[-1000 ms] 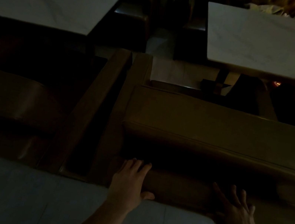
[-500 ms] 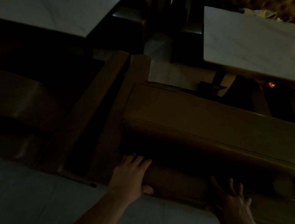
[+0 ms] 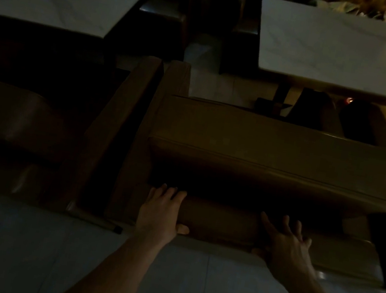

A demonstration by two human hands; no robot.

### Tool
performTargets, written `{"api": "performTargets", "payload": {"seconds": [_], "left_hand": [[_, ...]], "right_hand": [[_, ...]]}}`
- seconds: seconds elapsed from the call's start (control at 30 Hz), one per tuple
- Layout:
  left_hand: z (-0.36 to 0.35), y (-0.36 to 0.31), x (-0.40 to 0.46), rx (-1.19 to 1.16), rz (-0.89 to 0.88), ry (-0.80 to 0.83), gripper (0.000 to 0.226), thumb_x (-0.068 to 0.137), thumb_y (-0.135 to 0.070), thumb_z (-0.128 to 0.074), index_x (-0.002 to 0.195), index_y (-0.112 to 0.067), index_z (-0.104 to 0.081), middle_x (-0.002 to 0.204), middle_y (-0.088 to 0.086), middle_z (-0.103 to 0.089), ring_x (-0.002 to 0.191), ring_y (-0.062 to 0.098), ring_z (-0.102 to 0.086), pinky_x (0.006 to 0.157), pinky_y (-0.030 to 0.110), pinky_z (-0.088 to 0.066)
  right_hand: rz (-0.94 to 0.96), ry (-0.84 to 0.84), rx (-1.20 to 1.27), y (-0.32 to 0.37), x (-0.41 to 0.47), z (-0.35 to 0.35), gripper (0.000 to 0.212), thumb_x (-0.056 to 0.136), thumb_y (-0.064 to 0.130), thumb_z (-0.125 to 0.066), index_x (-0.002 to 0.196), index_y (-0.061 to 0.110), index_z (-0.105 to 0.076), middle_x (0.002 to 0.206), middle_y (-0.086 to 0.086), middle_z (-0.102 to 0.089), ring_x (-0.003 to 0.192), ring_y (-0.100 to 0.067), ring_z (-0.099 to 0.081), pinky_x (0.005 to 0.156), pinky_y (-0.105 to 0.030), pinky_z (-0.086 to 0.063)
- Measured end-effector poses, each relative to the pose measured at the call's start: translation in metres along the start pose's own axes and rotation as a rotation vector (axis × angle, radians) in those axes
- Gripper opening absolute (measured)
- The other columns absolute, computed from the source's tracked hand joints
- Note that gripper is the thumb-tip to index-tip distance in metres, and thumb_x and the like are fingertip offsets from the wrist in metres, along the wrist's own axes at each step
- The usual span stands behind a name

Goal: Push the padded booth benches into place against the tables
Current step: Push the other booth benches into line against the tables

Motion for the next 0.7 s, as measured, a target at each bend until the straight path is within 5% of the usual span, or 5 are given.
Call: {"api": "performTargets", "payload": {"seconds": [0.7], "left_hand": [[-0.0020, -0.0067, -0.0037, 0.012, 0.103, 0.085, 0.096, 0.080, -0.054, -0.071, 0.154, -0.032, -0.014, 0.164, -0.003, -0.012, 0.151, 0.024, 0.000, 0.121, 0.045, -0.013]], "right_hand": [[0.021, 0.022, -0.033, 0.0025, -0.0018, 0.0019, 0.095, 0.087, 0.065, -0.053, 0.153, 0.040, 0.010, 0.163, -0.018, 0.007, 0.145, -0.050, 0.009, 0.114, -0.069, -0.014]]}}
Point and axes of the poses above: each hand's wrist, its own x-axis towards the middle knuckle, its own z-axis out of the back of the hand, y = z × x, the point moved 8 cm from there along x, towards the middle knuckle
